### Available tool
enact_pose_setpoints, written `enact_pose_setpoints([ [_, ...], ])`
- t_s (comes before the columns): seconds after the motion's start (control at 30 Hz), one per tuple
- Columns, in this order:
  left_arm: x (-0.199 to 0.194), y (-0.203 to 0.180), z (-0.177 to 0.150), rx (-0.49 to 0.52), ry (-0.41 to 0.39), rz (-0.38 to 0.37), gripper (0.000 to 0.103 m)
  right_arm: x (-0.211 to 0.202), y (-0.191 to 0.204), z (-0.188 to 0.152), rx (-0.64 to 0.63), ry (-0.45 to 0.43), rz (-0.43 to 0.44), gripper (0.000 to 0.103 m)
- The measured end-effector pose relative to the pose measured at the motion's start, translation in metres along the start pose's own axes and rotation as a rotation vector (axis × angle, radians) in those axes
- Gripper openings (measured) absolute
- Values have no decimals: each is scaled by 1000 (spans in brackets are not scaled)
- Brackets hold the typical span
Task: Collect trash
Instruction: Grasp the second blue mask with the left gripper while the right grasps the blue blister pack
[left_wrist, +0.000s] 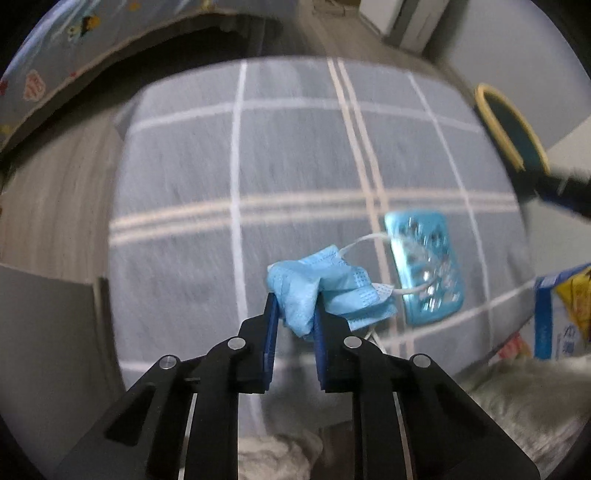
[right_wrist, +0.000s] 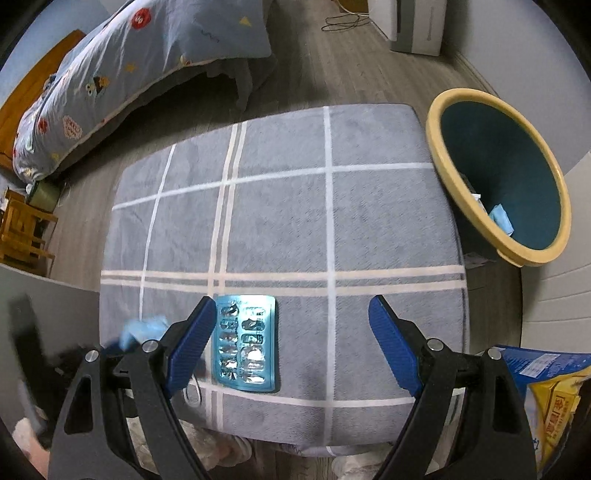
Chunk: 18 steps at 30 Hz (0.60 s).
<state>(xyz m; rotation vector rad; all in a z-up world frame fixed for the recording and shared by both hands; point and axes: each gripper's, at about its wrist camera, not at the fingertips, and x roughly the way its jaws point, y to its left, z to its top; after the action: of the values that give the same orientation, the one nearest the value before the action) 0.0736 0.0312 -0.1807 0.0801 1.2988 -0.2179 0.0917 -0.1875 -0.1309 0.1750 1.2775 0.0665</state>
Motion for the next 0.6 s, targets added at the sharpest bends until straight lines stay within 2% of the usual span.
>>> enact_pose_setpoints([
  [0.27, -18, 23, 36, -2, -72, 25, 19, 29, 24, -18, -27, 43, 0, 83],
  [0.47, -9, 42, 36, -92, -57, -22, 19, 70, 56, -37, -105, 141, -22, 83],
  [0.6, -10, 50, 34, -118, -62, -30, 19, 82, 65, -39, -120, 150, -50, 84],
])
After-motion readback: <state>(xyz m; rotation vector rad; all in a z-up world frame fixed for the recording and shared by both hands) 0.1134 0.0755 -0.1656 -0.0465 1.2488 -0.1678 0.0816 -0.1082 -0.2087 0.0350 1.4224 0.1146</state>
